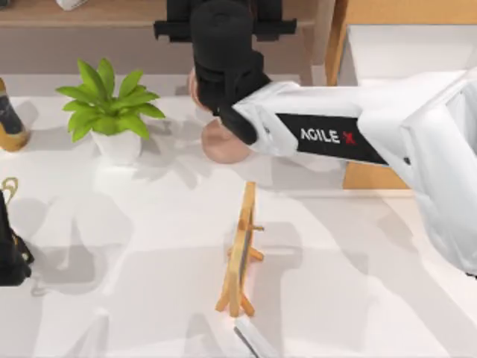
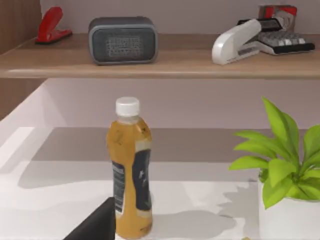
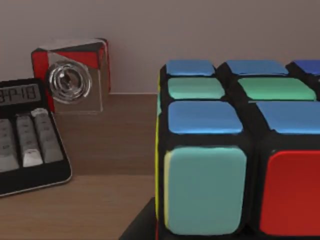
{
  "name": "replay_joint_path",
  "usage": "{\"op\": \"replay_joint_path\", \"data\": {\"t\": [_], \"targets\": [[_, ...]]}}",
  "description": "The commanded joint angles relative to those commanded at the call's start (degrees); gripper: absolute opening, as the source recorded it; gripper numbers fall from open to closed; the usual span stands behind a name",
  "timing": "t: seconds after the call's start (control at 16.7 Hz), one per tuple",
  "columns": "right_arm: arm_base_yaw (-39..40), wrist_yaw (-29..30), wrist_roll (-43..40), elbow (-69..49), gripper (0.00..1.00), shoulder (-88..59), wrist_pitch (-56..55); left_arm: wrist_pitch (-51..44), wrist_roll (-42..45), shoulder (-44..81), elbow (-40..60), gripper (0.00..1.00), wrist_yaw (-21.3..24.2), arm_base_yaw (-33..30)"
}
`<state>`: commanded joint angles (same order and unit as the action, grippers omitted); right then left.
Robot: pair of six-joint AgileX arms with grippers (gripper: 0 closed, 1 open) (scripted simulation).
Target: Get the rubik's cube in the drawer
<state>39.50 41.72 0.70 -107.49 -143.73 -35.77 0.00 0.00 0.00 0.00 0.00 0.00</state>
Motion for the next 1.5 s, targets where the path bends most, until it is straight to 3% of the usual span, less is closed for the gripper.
{"op": "replay_joint_path", "data": {"t": [1.2,1.5], "targets": [[1.35,1.27,0.29,4.79,0.0,5.2,0.37,0.0,0.0,0.0,0.0,1.0,0.0,0.0],[1.32,-3.63,2.54,4.33,0.0,9.2,8.83,0.0,0.0,0.0,0.0,1.0,0.0,0.0]]}}
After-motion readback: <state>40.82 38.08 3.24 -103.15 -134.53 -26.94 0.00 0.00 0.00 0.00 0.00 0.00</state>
